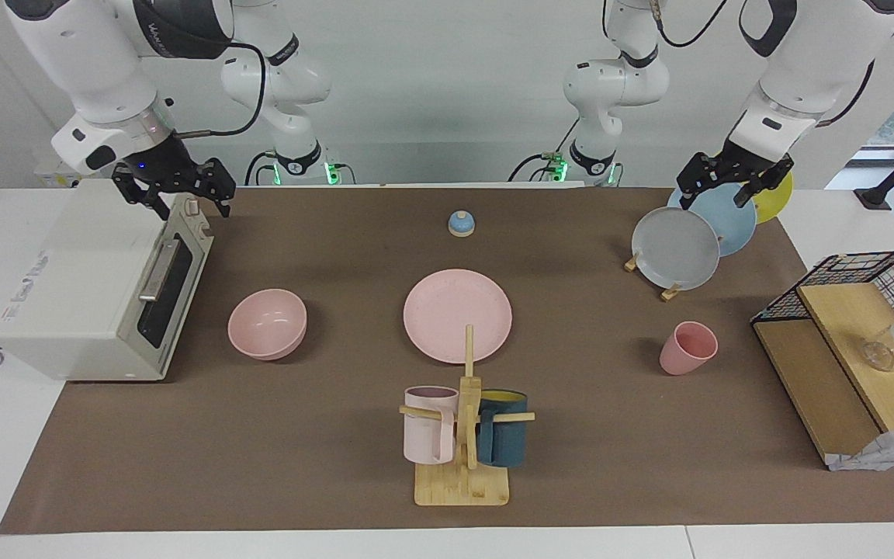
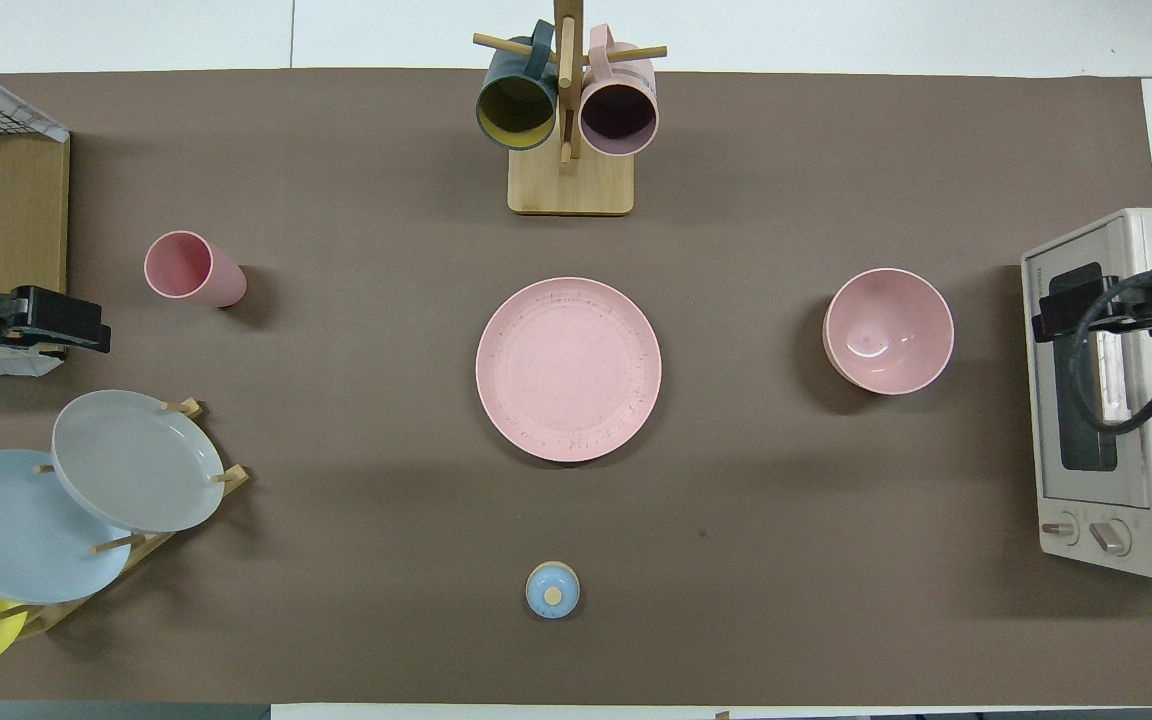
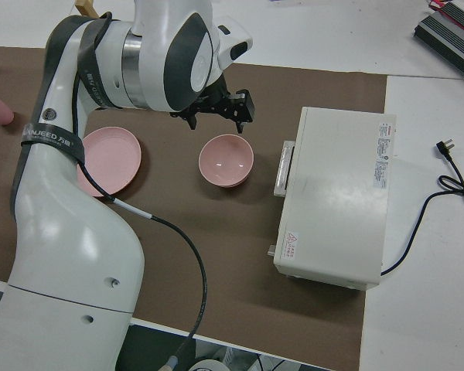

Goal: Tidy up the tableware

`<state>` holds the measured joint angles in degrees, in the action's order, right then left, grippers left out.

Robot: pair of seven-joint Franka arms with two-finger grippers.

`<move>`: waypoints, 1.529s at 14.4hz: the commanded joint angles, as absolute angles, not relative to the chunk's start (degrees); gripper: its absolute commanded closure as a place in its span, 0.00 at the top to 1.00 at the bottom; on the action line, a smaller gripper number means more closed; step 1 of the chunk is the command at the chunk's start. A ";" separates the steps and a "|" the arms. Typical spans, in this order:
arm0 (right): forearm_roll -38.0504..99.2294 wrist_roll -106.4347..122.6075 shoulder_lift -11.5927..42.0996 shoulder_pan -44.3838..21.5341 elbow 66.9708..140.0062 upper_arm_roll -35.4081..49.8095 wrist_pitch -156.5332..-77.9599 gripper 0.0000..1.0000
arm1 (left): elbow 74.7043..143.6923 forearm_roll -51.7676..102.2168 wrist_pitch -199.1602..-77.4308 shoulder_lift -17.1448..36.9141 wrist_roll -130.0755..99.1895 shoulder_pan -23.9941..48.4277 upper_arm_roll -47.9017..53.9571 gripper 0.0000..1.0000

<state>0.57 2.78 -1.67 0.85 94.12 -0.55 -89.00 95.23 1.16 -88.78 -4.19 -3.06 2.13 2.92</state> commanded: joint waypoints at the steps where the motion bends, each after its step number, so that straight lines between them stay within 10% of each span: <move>1: -0.26 4.13 -2.20 1.76 94.22 0.00 -88.51 1.00 | 95.71 0.26 -88.51 -5.10 -3.43 1.93 3.08 1.00; 8: 0.52 4.40 -2.63 1.50 94.74 -0.62 -88.42 1.00 | 95.71 0.26 -88.50 -5.10 -3.43 1.93 3.08 1.00; 22: -0.26 -7.03 7.21 -6.33 119.78 5.45 -128.92 1.00 | 95.71 0.26 -88.42 -5.10 -3.43 1.93 3.08 1.00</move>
